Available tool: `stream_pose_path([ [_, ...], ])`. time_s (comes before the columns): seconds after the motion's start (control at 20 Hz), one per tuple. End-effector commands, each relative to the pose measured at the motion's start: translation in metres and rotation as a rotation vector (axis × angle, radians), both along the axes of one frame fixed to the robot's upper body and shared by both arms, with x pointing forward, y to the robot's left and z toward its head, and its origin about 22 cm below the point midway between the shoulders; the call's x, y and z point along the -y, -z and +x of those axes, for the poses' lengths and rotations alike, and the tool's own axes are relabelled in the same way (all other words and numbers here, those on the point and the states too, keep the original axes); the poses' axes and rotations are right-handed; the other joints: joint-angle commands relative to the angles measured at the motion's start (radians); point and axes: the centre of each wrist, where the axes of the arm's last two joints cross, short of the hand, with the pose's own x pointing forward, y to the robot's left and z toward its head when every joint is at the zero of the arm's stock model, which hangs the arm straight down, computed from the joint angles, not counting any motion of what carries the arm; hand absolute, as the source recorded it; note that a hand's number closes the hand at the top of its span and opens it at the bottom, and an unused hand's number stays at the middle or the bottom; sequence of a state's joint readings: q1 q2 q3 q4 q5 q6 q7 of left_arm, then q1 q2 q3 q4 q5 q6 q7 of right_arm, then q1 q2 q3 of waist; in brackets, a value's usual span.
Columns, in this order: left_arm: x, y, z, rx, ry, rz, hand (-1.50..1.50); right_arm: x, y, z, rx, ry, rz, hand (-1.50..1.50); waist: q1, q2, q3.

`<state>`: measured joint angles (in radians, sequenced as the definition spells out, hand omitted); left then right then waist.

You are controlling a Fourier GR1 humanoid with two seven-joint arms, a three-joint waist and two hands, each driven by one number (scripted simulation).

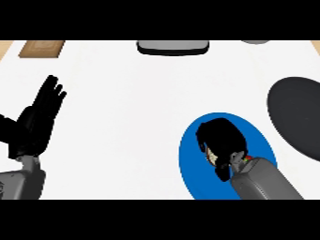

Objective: Pick the cupcake from the plate and place it in the pan

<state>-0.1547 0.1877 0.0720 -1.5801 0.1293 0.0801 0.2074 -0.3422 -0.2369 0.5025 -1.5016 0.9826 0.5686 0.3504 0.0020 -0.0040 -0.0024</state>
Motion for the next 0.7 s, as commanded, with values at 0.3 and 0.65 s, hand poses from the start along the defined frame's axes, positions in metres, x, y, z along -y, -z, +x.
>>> stream_pose_path([
  [0.3, 0.009, -0.003, -0.004, -0.007, -0.029, -0.007, 0.0, 0.028, -0.004, -0.042, 0.013, -0.049, 0.121, 1.5, -0.017, -0.001, 0.002],
  [0.65, -0.008, 0.006, -0.02, -0.02, -0.036, -0.006, 0.0, 0.089, -0.033, -0.122, 0.158, -0.151, 0.236, 1.5, -0.038, -0.005, 0.002],
])
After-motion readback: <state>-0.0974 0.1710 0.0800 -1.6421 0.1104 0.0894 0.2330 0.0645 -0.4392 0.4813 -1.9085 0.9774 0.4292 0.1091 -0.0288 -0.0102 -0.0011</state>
